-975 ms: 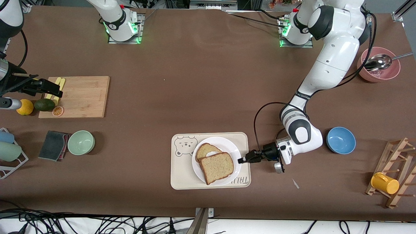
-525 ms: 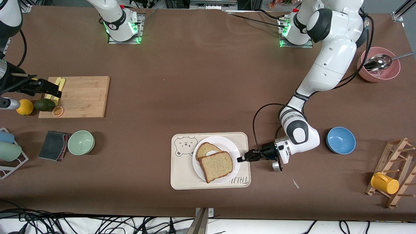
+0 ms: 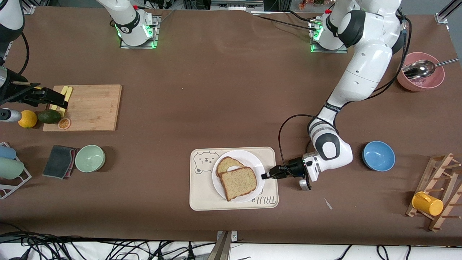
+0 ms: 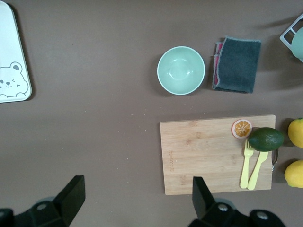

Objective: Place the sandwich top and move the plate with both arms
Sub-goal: 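Hold the plate on the tray with the left gripper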

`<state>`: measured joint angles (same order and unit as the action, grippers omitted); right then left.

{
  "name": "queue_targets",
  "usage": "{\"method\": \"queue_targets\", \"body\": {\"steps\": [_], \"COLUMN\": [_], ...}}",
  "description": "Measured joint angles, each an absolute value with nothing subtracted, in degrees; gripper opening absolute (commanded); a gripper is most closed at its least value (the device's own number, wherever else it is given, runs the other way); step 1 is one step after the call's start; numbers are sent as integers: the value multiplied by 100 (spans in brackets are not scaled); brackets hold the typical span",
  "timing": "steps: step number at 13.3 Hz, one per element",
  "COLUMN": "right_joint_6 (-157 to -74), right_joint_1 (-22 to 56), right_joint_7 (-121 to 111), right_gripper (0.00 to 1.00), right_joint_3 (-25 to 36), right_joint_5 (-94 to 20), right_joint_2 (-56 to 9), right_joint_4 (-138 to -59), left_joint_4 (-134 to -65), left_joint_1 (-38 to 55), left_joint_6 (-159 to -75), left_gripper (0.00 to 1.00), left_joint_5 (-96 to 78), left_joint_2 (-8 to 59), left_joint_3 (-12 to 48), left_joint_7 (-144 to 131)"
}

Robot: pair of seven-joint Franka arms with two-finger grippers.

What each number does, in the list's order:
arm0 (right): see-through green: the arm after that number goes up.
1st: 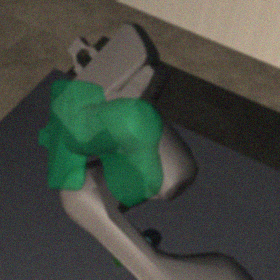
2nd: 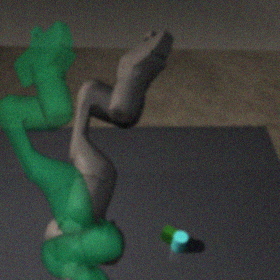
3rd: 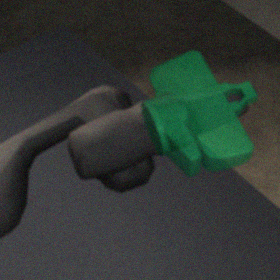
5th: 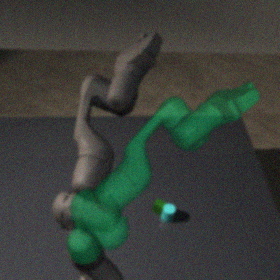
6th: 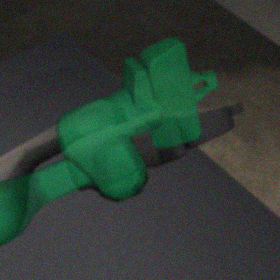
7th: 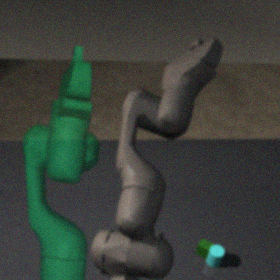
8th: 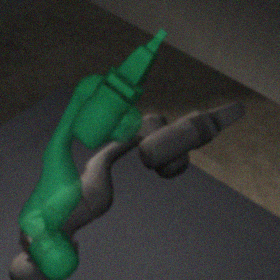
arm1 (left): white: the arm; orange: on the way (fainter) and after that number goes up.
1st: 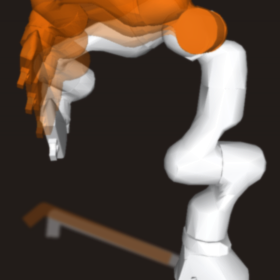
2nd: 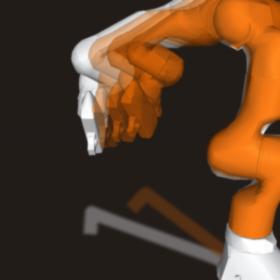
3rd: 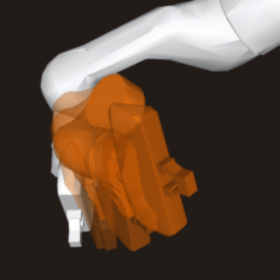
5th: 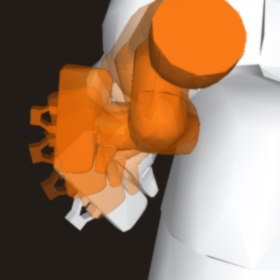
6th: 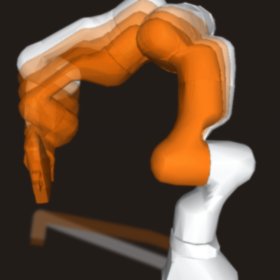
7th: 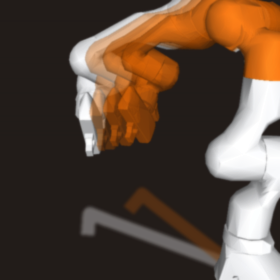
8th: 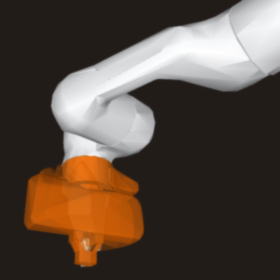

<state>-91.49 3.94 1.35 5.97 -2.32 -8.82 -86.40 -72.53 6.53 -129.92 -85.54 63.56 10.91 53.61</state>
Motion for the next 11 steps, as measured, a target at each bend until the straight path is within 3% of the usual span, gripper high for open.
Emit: {"method": "queue_targets", "body": {"steps": [4,6,11], "right_joint_6": [-9172,-9178,-9210], "right_joint_1": [394,392,391], "right_joint_7": [134,131,131], "right_gripper": [100,100,100], "right_joint_3": [597,598,599], "right_joint_5": [-233,-233,-233], "right_joint_2": [-931,-946,-945], "right_joint_4": [-8641,-8640,-8633], "left_joint_4": [-7176,-7167,-7128], "left_joint_1": [697,731,798], "left_joint_6": [-12961,-12949,-12947], "left_gripper": [0,9,9], "left_joint_5": [-8208,-8208,-7747], "left_joint_2": [6353,6353,6314], "left_joint_3": [1006,991,964], "left_joint_7": [5013,4999,4681]}}
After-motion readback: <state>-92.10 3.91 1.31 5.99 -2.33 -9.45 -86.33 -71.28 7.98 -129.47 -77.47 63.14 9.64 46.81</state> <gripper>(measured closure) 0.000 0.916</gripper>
